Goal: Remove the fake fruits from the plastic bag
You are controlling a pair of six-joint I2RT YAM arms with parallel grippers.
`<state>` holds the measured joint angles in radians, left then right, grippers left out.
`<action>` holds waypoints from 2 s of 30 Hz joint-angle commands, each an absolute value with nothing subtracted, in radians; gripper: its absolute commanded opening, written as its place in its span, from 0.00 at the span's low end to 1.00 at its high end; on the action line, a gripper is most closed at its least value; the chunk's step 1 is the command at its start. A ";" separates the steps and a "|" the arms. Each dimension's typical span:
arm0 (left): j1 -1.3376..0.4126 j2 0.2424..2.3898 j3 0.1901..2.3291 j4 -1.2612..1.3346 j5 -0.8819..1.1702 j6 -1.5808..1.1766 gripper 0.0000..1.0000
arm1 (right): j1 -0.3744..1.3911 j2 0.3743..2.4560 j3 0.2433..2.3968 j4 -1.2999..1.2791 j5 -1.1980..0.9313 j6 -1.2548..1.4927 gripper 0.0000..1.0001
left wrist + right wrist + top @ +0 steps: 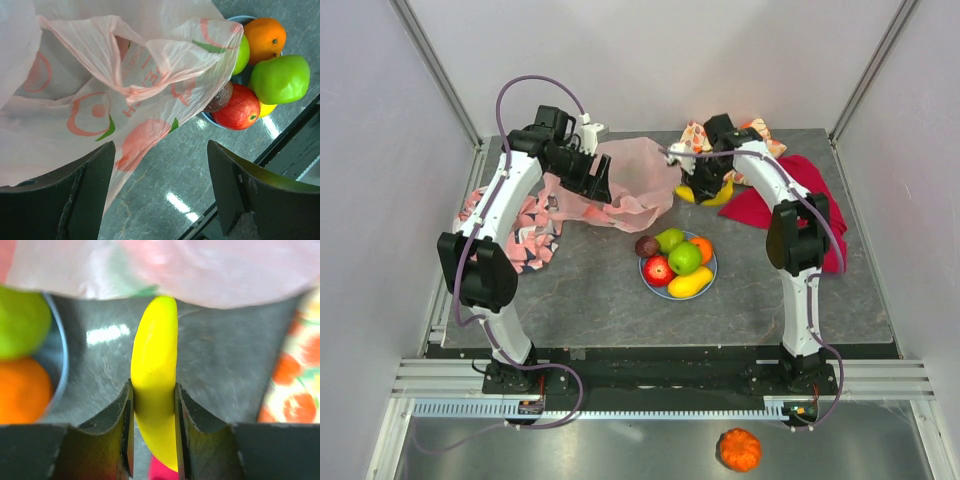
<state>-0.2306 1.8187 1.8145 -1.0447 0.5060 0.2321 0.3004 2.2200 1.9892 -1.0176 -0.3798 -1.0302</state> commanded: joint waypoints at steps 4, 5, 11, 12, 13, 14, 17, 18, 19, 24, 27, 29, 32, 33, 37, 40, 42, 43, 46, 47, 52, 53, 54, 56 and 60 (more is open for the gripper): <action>-0.215 1.784 1.845 -0.992 0.456 0.167 0.82 | 0.295 2.097 2.279 -0.964 -0.541 -0.117 0.00; -0.213 1.787 1.862 -0.989 0.454 0.154 0.82 | 0.296 2.080 2.266 -0.939 -0.554 -0.022 0.00; -0.207 1.750 1.830 -0.979 0.676 0.088 0.82 | 0.362 1.904 1.991 -0.831 -0.571 0.347 0.00; -0.212 1.738 1.812 -0.960 0.745 0.074 0.83 | 0.379 1.888 1.956 -0.828 -0.581 0.357 0.00; -0.215 1.730 1.795 -0.944 0.832 0.046 0.86 | 0.414 1.866 1.950 -0.824 -0.562 0.360 0.00; -0.216 1.709 1.752 -0.916 0.854 -0.048 0.88 | 0.435 1.853 1.950 -0.822 -0.545 0.339 0.00; -0.209 1.701 1.703 -0.799 0.969 -0.193 0.92 | 0.492 1.833 1.948 -0.824 -0.503 0.301 0.00; -0.209 1.707 1.700 -0.741 1.006 -0.225 0.92 | 0.502 1.830 1.938 -0.824 -0.480 0.302 0.00; -0.210 1.713 1.691 -0.691 1.064 -0.266 0.93 | 0.512 1.830 1.928 -0.822 -0.470 0.305 0.00; -0.215 1.768 1.693 -0.578 1.031 -0.448 0.93 | 0.546 1.839 1.928 -0.821 -0.451 0.293 0.00; -0.218 1.795 1.690 -0.563 1.026 -0.472 0.91 | 0.558 1.833 1.922 -0.821 -0.451 0.295 0.00; -0.222 1.801 1.681 -0.561 1.038 -0.477 0.89 | 0.563 1.832 1.921 -0.821 -0.445 0.293 0.00; -0.232 1.792 1.643 -0.563 1.022 -0.486 0.88 | 0.566 1.832 1.924 -0.815 -0.451 0.291 0.00; -0.235 1.793 1.635 -0.563 1.019 -0.491 0.88 | 0.566 1.833 1.925 -0.810 -0.460 0.291 0.00; -0.241 1.809 1.615 -0.548 1.005 -0.508 0.81 | 0.571 1.839 1.934 -0.804 -0.471 0.298 0.00; -0.241 1.828 1.608 -0.508 1.035 -0.541 0.68 | 0.572 1.844 1.945 -0.802 -0.477 0.302 0.00; -0.239 1.839 1.595 -0.465 1.070 -0.558 0.54 | 0.575 1.844 1.945 -0.799 -0.483 0.301 0.00; -0.239 1.844 1.592 -0.453 1.083 -0.569 0.50 | 0.578 1.845 1.945 -0.796 -0.485 0.302 0.00; -0.232 1.877 1.603 -0.437 1.135 -0.555 0.16 | 0.578 1.839 1.945 -0.802 -0.511 0.275 0.20; -0.212 1.896 1.608 -0.439 1.140 -0.551 0.08 | 0.574 1.833 1.957 -0.814 -0.523 0.258 0.30; -0.167 2.005 1.761 -0.613 1.357 -0.367 0.02 | 0.424 1.753 1.931 -0.902 -0.592 0.183 0.59; -0.167 2.019 1.790 -0.670 1.383 -0.320 0.02 | 0.390 1.740 1.925 -0.902 -0.612 0.180 0.61; -0.169 2.049 1.849 -0.752 1.411 -0.199 0.02 | 0.321 1.738 1.921 -0.902 -0.612 0.173 0.61; -0.176 2.080 1.905 -0.984 1.448 -0.074 0.02 | 0.263 1.746 1.922 -0.900 -0.600 0.170 0.62; -0.231 2.198 2.145 -1.542 1.333 0.453 0.02 | 0.170 1.753 1.914 -0.877 -0.598 0.153 0.63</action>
<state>-0.1677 2.1269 1.9240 -0.9253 1.3296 -0.1047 0.2195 1.7721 1.9163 -0.8864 -0.5762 0.1844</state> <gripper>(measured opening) 0.340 0.624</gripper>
